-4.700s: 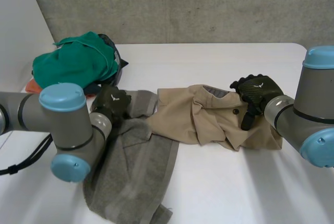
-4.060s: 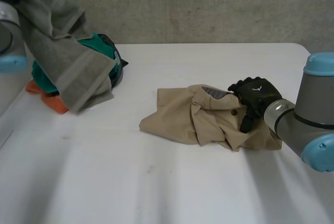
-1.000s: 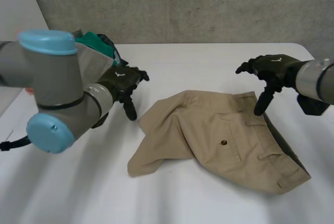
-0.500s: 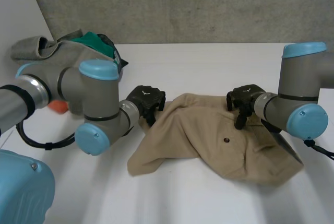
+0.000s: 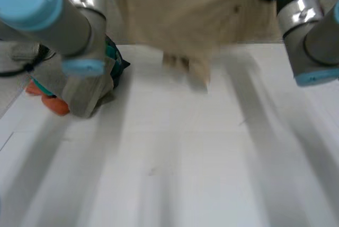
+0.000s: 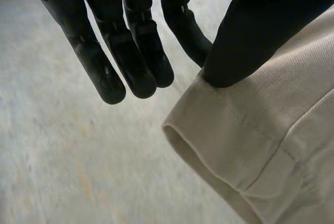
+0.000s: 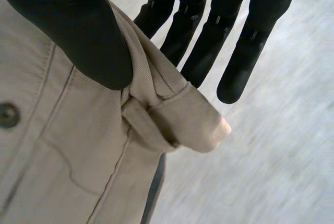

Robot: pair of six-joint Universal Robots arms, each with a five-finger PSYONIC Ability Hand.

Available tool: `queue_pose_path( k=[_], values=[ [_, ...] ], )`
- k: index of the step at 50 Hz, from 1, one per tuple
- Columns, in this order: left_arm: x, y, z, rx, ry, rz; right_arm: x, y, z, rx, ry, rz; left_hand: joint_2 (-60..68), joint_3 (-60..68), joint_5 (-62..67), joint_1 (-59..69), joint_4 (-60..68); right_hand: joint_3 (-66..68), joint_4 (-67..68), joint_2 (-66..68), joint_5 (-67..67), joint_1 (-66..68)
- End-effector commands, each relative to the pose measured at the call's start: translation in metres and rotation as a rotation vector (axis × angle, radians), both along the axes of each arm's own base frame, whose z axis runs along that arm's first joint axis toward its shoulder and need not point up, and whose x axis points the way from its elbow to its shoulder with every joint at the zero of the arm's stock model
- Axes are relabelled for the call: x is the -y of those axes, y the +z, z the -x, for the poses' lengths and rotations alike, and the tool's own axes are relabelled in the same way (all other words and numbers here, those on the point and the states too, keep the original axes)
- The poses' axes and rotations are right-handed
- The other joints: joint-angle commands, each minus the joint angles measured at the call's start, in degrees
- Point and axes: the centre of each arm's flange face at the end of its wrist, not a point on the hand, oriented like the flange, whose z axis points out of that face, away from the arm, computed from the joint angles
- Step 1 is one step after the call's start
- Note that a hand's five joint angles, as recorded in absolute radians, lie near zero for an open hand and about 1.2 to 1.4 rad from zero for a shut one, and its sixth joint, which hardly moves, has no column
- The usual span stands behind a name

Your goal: Fold the laundry.

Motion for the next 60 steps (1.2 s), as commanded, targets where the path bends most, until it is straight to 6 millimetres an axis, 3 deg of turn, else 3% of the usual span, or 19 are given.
queue_pose_path(
  k=[1,4,8,9,12,13,17,20,21,25,28,35,41,45,50,56,60],
  values=[
    [-0.017,0.003,-0.005,0.015,-0.077,-0.067,-0.014,0.021,-0.002,0.043,0.061,0.028,11.45,11.88,12.87,14.67,11.28,12.07,11.51,13.04,15.76,16.98],
    [-0.02,-0.015,-0.008,0.041,-0.068,-0.131,-0.016,0.001,-0.003,0.012,0.064,-0.07,11.45,11.88,12.87,14.67,11.28,12.07,11.51,13.04,15.76,16.98],
    [-0.029,-0.064,-0.011,0.118,-0.07,-0.268,-0.024,-0.05,-0.007,-0.07,0.072,-0.277,11.45,11.88,12.87,14.67,11.28,12.07,11.51,13.04,15.76,16.98],
    [-0.035,-0.089,-0.012,0.159,-0.071,-0.337,-0.028,-0.075,-0.008,-0.116,0.074,-0.362,11.45,11.88,12.87,14.67,11.28,12.07,11.51,13.04,15.76,16.98],
    [-0.048,-0.126,-0.013,0.226,-0.081,-0.436,-0.037,-0.115,-0.008,-0.199,0.073,-0.489,11.45,11.88,12.87,14.67,11.28,12.07,11.51,13.04,15.76,16.98],
    [-0.058,-0.148,-0.014,0.27,-0.089,-0.495,-0.044,-0.139,-0.006,-0.26,0.065,-0.563,11.45,11.88,12.87,14.67,11.28,12.07,11.51,13.04,15.76,16.98],
    [-0.088,-0.195,-0.019,0.383,-0.105,-0.619,-0.066,-0.185,0.003,-0.403,0.051,-0.722,11.45,11.88,12.87,14.67,11.28,12.07,11.51,13.04,15.76,16.98],
    [-0.102,-0.212,-0.022,0.437,-0.109,-0.665,-0.079,-0.199,0.011,-0.466,0.048,-0.812,11.45,11.88,12.87,14.67,11.28,12.07,11.51,13.04,15.76,16.98],
    [-0.111,-0.217,-0.024,0.464,-0.113,-0.68,-0.086,-0.202,0.016,-0.487,0.046,-0.867,11.45,11.88,12.87,14.67,11.28,5.05,4.49,6.02,8.75,9.96],
    [-0.124,-0.218,-0.031,0.5,-0.111,-0.689,-0.098,-0.196,0.03,-0.49,0.037,-0.985,11.45,11.88,12.87,14.67,11.28,-21.05,-21.61,-20.08,-17.36,-16.14],
    [-0.13,-0.215,-0.035,0.514,-0.113,-0.68,-0.1,-0.179,0.043,-0.451,0.012,-1.014,11.45,11.88,12.87,14.67,11.28,-35.36,-35.92,-34.39,-31.67,-30.45],
    [-0.134,-0.206,-0.039,0.51,-0.131,-0.662,-0.111,-0.138,0.058,-0.409,-0.016,-0.993,11.45,11.88,12.87,14.67,11.28,-40.94,-41.5,-39.97,-37.25,-36.03],
    [-0.133,-0.205,-0.041,0.506,-0.127,-0.662,-0.121,-0.123,0.052,-0.435,0.011,-0.951,11.45,11.88,12.87,14.67,11.28,-41.61,-42.17,-40.64,-37.92,-36.7],
    [-0.129,-0.203,-0.042,0.498,-0.118,-0.659,-0.125,-0.132,0.033,-0.488,0.07,-0.909,11.45,11.88,12.87,14.67,11.28,-45.31,-45.87,-44.34,-41.62,-40.4],
    [-0.122,-0.199,-0.042,0.473,-0.106,-0.65,-0.117,-0.167,0.013,-0.596,0.09,-0.872,11.45,11.88,12.87,14.67,11.28,-45.31,-45.88,-44.34,-41.62,-40.4],
    [-0.113,-0.201,-0.043,0.455,-0.101,-0.661,-0.096,-0.204,0.008,-0.666,0.018,-0.85,11.45,11.88,12.87,14.67,11.28,-43.64,-44.2,-42.66,-39.94,-38.73],
    [-0.112,-0.205,-0.043,0.444,-0.104,-0.684,-0.079,-0.223,0.009,-0.675,-0.046,-0.804,11.45,11.88,12.87,14.67,11.28,-33.42,-33.98,-32.45,-29.72,-28.51]
  ],
)
